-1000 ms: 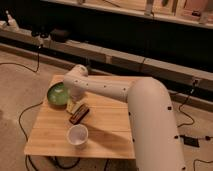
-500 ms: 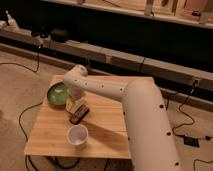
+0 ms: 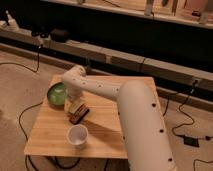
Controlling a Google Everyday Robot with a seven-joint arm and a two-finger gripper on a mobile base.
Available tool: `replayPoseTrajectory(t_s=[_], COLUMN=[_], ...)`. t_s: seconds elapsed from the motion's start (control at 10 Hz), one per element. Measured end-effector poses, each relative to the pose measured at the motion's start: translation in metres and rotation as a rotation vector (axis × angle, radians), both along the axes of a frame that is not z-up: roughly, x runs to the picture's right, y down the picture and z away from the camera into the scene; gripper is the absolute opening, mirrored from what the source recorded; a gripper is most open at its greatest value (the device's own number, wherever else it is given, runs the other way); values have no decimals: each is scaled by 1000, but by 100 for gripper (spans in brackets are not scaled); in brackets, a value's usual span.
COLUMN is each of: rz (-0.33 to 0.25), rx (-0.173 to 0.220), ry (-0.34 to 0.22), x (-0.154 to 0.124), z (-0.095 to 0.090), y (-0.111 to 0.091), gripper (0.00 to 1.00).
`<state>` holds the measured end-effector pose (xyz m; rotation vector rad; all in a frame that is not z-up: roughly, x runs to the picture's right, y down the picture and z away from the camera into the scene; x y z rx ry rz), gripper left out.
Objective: Place the white sponge in the ceramic cup
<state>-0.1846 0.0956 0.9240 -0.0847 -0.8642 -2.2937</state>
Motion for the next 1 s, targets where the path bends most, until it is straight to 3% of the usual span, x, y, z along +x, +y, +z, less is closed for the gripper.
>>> replayPoseTrajectory(t_s=[0.4,0.6,1.0], rz=[-25,-30,-32], rx=[-25,-45,-62], ry=[-3,2,31], x=[-8,-9,-8], z=[3,5,9], y=[9,13,13], gripper=[77,61,59])
